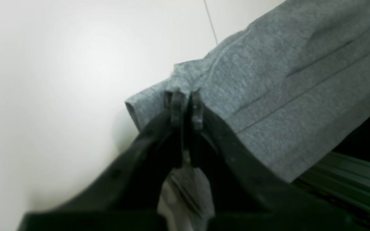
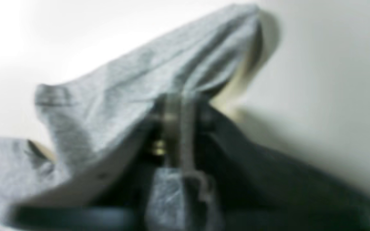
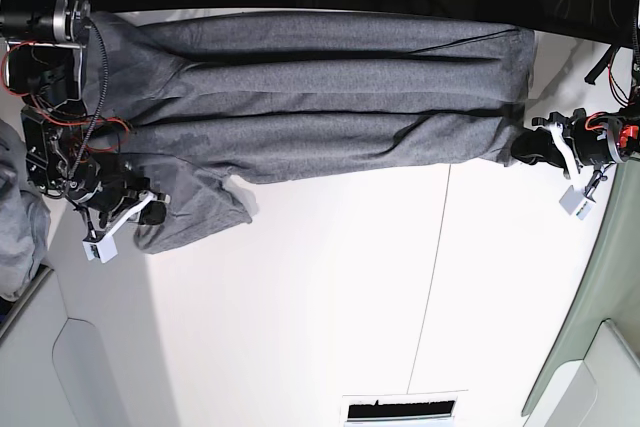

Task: Layout the t-shirt on the table in an organized manner, then fold the t-shirt properly
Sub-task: 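Lay the folded hem onto the shirt, forming a long strip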

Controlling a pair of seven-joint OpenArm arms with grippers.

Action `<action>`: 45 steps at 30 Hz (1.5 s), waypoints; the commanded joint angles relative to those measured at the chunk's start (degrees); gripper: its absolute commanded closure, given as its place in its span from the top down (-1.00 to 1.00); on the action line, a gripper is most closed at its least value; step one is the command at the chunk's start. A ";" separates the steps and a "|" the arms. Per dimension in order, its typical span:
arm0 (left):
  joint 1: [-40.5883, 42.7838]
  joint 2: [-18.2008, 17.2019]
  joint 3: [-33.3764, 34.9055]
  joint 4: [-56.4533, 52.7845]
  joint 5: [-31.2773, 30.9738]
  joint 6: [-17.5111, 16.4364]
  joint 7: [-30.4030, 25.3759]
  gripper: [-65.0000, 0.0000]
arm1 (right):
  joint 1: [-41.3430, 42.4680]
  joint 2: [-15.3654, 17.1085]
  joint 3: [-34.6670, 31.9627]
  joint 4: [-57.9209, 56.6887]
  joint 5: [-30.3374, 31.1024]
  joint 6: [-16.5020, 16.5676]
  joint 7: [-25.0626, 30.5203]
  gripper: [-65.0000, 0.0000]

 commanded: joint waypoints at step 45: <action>-0.52 -7.17 -0.52 1.70 -26.21 -0.52 19.04 -0.94 | -49.35 2.51 26.38 72.37 30.67 0.74 -32.17 -0.14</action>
